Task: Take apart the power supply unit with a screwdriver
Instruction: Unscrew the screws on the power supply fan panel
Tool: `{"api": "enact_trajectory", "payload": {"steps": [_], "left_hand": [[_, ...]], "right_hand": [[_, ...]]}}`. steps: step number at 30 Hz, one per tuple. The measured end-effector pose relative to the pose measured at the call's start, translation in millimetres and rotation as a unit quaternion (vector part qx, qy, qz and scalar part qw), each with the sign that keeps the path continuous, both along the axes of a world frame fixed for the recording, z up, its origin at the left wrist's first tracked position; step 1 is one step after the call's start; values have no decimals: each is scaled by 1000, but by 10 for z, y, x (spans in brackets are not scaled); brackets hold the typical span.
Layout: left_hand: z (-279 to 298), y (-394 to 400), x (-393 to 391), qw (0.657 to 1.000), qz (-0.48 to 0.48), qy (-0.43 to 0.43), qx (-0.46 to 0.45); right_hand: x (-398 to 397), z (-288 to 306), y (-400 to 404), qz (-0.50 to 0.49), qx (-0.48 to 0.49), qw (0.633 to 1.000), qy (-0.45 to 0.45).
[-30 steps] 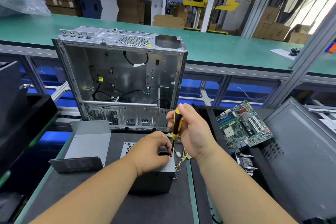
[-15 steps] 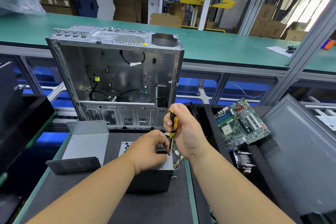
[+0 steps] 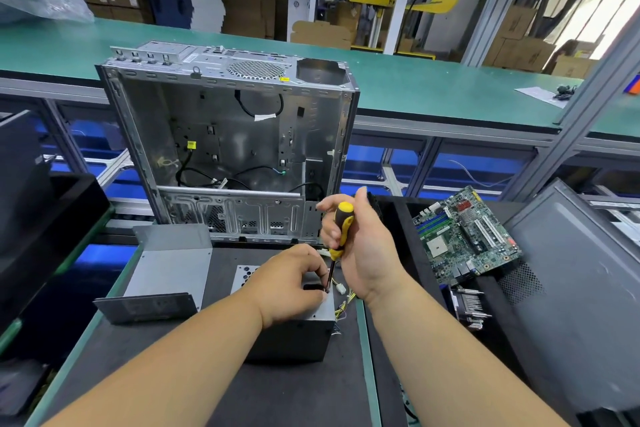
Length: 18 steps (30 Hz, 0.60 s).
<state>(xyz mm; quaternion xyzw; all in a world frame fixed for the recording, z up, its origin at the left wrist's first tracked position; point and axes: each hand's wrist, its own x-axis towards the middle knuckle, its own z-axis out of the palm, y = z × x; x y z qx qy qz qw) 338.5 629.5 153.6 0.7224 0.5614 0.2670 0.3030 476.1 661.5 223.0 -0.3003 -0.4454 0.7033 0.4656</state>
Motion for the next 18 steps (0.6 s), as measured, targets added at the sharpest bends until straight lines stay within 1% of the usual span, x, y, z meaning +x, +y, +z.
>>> {"api": "enact_trajectory", "payload": {"steps": [2, 5, 9, 13, 18], "left_hand": [[9, -1, 0, 1000, -1, 0, 1], [16, -3, 8, 1000, -3, 0, 7], [13, -11, 5, 1000, 1, 6, 5], [13, -9, 2, 1000, 0, 6, 1], [21, -20, 9, 1000, 1, -5, 0]], "right_hand": [[8, -13, -9, 5, 13, 1000, 8], [48, -36, -14, 13, 41, 999, -27], [85, 16, -5, 4, 29, 999, -41], [133, 77, 23, -2, 32, 996, -84], [72, 44, 15, 24, 8, 999, -25]]}}
